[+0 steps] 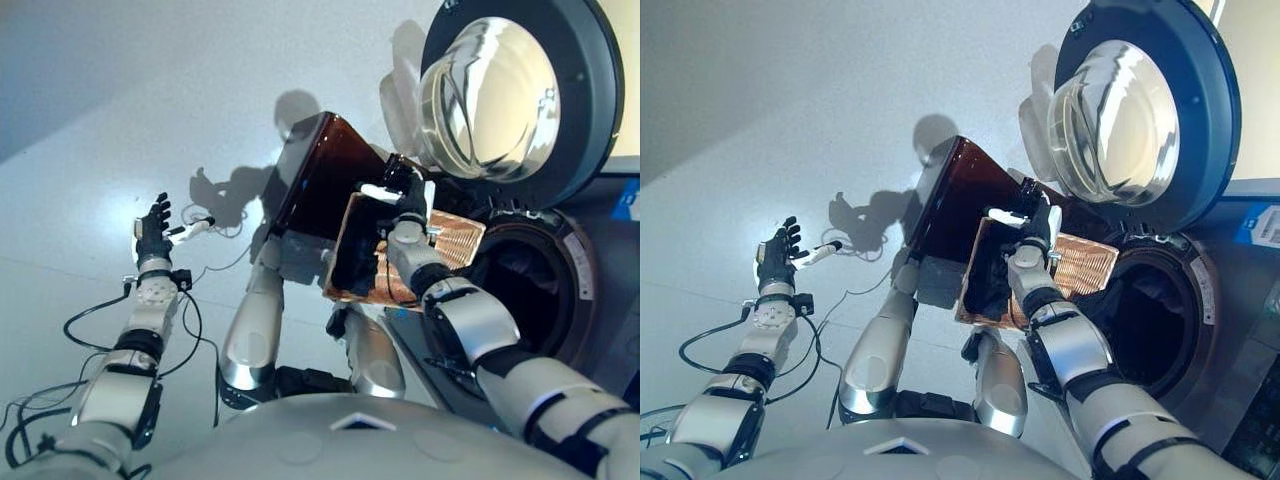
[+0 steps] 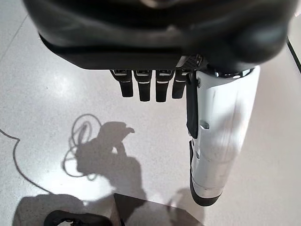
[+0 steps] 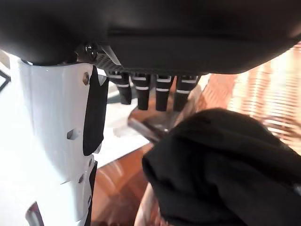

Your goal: Pick up the clothes and place them into the washing machine

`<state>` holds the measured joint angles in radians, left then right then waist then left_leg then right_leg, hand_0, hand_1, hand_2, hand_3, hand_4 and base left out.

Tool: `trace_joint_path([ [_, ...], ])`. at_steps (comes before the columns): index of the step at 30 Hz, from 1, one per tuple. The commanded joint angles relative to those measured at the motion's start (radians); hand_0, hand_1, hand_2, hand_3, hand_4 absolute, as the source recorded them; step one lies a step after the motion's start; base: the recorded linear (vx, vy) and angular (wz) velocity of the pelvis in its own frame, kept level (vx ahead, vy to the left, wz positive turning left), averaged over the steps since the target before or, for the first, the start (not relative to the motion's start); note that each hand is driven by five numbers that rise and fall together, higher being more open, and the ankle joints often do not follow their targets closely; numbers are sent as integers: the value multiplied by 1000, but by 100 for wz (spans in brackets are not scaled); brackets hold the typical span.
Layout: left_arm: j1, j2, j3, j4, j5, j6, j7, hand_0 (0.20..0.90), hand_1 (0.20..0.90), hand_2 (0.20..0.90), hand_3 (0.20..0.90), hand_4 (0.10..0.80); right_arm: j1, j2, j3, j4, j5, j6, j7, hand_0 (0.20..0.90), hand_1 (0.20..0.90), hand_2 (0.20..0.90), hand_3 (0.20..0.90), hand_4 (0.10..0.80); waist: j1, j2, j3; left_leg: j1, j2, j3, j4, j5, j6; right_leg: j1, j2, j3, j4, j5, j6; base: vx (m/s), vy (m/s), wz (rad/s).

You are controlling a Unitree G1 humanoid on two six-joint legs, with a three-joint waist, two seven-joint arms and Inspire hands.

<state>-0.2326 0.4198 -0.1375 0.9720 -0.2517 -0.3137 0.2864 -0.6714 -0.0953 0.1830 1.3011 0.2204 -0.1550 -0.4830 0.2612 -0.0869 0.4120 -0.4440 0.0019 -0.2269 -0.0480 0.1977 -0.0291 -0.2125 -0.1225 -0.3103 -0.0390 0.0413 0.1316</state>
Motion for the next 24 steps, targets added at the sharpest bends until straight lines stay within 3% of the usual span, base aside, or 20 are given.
trace_joint_path([
  [1, 13, 23, 16, 30, 16, -24, 21, 900, 900, 900, 900, 800, 104, -23, -51, -3, -9, -17, -51, 900, 900, 900, 900, 800, 6, 19, -37, 93, -26, 40, -39, -70, -21, -67, -41, 34, 129, 41, 14, 27, -17, 5],
  [8, 29, 11, 31, 92, 47, -5, 12, 900, 900, 900, 900, 800, 175, -33, -66, 2, -26, -17, -47, 900, 900, 900, 900, 800, -12, -15, -92, 128, -24, 40, -39, -84, -21, -29, -36, 27, 114, 42, 15, 30, -13, 3],
  [24, 60, 9, 46, 98, 60, 1, -18, 900, 900, 900, 900, 800, 241, -73, -107, 49, -53, 3, -28, 900, 900, 900, 900, 800, -34, -34, -154, 148, -26, 41, -39, -92, -15, -9, -25, 30, 96, 42, 13, 5, -2, 0],
])
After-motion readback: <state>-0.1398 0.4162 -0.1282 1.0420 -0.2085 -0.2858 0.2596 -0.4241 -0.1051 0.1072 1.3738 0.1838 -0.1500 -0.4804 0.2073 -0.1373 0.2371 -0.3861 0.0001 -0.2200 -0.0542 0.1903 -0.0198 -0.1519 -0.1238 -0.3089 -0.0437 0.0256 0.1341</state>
